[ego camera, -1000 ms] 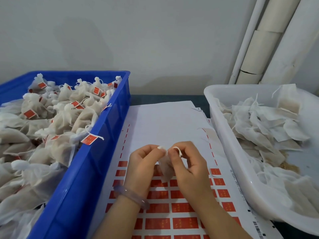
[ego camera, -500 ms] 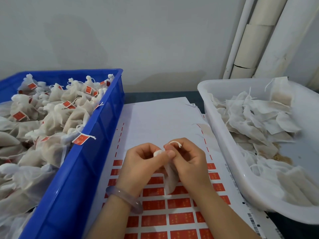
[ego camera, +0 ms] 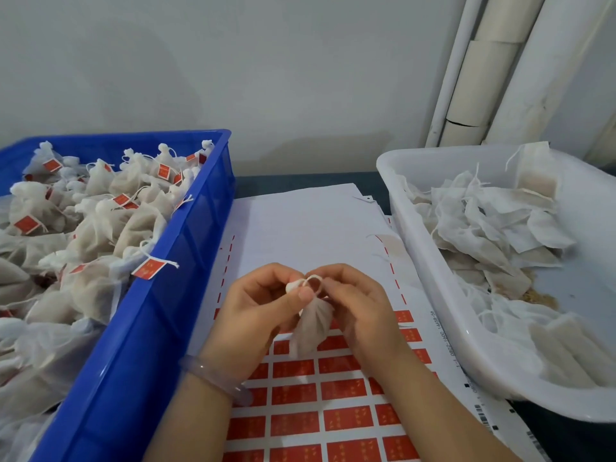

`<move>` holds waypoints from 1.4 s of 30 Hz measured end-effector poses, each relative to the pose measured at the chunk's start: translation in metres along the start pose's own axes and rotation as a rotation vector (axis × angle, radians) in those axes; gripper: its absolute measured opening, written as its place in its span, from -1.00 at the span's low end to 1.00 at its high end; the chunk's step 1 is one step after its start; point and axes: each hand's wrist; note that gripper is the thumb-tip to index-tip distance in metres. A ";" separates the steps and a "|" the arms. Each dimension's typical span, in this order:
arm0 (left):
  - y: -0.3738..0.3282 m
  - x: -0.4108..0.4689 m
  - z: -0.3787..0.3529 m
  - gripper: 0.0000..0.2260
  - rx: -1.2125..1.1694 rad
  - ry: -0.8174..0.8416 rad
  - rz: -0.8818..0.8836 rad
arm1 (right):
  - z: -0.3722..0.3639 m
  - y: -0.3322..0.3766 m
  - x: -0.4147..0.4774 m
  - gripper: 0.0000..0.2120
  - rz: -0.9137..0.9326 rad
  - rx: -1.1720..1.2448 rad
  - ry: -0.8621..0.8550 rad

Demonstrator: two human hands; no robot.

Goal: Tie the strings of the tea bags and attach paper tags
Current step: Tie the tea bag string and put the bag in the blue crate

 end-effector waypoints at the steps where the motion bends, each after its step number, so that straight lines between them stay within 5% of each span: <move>1: 0.000 -0.001 0.000 -0.81 -0.003 0.003 0.001 | 0.000 0.000 0.000 -0.84 0.005 -0.021 0.024; 10: 0.000 -0.002 0.003 -0.45 0.093 0.021 0.018 | 0.003 0.002 -0.002 -0.87 -0.018 0.059 0.084; 14: 0.001 -0.002 0.001 -0.57 0.037 0.070 0.058 | 0.001 0.003 -0.002 -0.87 -0.128 0.251 0.117; 21: 0.003 0.000 0.000 -0.64 0.200 -0.059 0.019 | 0.002 0.003 -0.004 -0.71 -0.065 0.108 0.067; 25: 0.003 0.000 -0.002 -0.62 0.270 -0.089 -0.007 | -0.001 0.007 -0.004 -0.90 0.048 -0.057 0.001; 35: 0.003 -0.001 0.000 -0.68 0.238 -0.152 -0.067 | 0.004 0.005 -0.002 -0.78 -0.016 0.133 -0.140; 39: 0.004 0.000 0.000 -0.75 0.224 -0.181 -0.046 | 0.004 0.004 -0.001 -0.97 -0.004 0.121 -0.132; 42: 0.005 0.000 -0.001 -0.83 0.247 -0.148 0.006 | 0.003 0.002 0.000 -0.85 -0.012 0.106 -0.165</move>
Point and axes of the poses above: each hand's wrist, its own x-axis towards the middle knuckle, its own z-axis out of the back of the hand, y = z × x, and after that the axes turned 2 degrees about z, right-handed
